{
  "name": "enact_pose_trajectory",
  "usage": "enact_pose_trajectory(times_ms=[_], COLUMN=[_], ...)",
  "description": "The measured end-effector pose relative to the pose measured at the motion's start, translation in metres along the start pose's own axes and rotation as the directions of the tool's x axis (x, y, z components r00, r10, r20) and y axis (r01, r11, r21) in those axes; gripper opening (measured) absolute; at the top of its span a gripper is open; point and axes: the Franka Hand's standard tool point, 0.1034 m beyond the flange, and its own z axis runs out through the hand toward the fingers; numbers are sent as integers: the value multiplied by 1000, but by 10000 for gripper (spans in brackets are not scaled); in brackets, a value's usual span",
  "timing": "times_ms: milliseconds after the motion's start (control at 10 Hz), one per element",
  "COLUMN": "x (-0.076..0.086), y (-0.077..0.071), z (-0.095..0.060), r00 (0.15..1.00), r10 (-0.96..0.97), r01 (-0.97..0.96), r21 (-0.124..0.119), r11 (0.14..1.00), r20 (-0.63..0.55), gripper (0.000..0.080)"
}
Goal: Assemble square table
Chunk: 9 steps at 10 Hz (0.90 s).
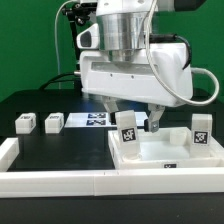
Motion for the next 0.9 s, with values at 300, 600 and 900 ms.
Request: enact_pose_trajectory(times_ms=[300, 600, 900], x=[1, 1, 1], y=[1, 1, 1], z=[0, 0, -1], r00=[971, 890, 770], r10=[-238, -455, -638], r01=[238, 455, 638], r21=[-1, -1, -5], r11=[971, 890, 770], r20=[0, 0, -1], gripper=[648, 648, 648])
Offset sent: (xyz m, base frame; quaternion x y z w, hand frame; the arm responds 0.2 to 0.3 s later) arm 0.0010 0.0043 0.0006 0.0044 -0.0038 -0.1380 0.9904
